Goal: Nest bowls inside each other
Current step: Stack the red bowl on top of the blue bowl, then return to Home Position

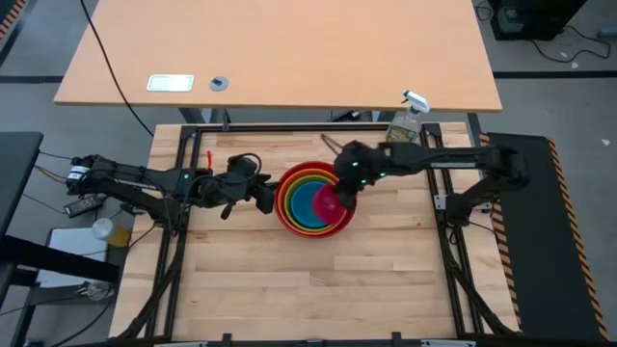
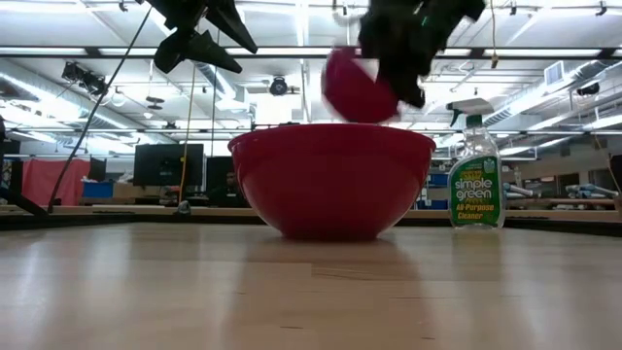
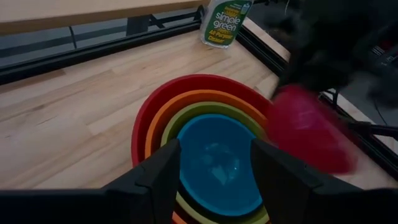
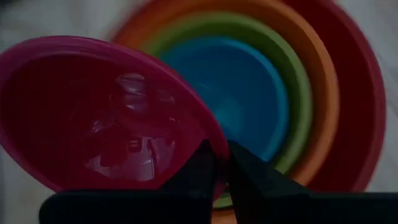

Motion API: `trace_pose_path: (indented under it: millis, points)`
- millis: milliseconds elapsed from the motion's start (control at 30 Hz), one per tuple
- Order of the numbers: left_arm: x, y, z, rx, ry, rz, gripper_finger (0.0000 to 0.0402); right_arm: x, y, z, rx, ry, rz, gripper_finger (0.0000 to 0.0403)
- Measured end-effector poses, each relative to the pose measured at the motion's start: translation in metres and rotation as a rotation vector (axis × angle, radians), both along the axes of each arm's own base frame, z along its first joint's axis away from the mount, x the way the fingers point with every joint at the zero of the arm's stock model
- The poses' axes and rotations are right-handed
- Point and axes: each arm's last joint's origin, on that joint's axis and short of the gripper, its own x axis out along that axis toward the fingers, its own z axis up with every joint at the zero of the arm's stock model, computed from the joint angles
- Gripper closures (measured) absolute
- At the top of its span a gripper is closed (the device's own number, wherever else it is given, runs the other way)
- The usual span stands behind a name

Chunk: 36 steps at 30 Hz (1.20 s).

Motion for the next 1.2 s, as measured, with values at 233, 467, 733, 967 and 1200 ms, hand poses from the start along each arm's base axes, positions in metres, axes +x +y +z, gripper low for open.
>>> trace_pose_path:
  millis: [233,467,733,967,1200]
  points:
    - [0.000,0.000,0.000,-0.016,-0.008,0.010,0.0205,0.022,-0.011,-0.049,0.018,0.164,-0.001,0.0312]
    - [-0.001,-0.001,-0.001,-0.034,0.006,-0.013,0.0205,0.018,-0.021,-0.046,0.120,0.138,0.014,0.0227]
    - [-0.004,-0.003,-0.007,-0.091,0.073,-0.066,0.0205,-0.023,-0.015,0.012,-0.018,0.043,-0.015,0.0217]
    - [-0.014,-0.010,0.000,-0.022,0.059,-0.065,0.0207,-0.078,-0.004,0.029,-0.058,-0.125,-0.070,0.0218]
    - [-0.060,0.002,0.020,0.040,0.031,0.037,0.0208,-0.122,0.005,0.009,0.040,-0.273,-0.180,0.0218]
